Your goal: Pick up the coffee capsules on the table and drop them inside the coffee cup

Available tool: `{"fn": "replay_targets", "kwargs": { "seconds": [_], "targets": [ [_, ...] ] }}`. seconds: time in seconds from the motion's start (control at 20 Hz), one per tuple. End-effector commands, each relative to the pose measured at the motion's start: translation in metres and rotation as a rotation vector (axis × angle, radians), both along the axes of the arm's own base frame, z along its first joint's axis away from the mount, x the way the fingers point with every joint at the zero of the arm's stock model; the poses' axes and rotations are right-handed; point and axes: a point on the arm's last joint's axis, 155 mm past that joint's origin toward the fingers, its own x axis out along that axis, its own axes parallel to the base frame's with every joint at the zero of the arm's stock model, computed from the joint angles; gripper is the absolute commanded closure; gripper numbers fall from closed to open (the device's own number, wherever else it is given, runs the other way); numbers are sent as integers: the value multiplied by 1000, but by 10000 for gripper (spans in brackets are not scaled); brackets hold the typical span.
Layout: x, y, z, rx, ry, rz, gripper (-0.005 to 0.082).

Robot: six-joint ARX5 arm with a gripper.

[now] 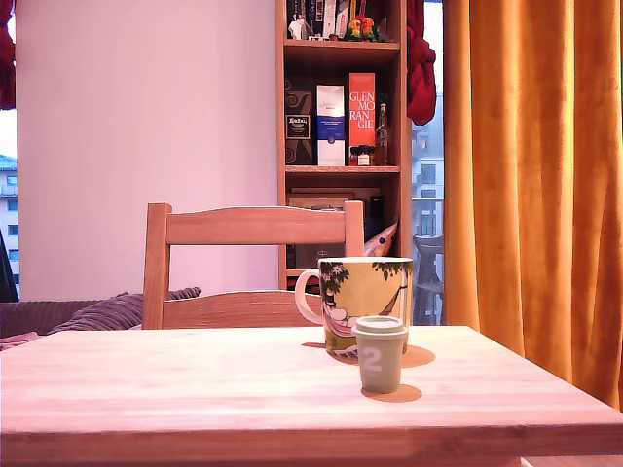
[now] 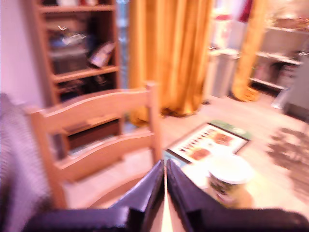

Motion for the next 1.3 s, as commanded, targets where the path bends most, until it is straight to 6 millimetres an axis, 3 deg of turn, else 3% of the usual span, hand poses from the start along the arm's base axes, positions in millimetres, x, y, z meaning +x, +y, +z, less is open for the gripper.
{"fn": "replay_targets", "kwargs": {
  "seconds": [0.0,0.15,0.4,0.65,1.25],
  "targets": [
    [-2,-5,-21,-18,34,-15,788],
    [-11,-9,-35,-39,32,-28,788],
    [-19,-12,-40,-95,19,-17,788],
    [-27,-32,-45,-106,-10,-93,788],
    [-56,-81,-104,-50,57,-271,788]
  ]
}}
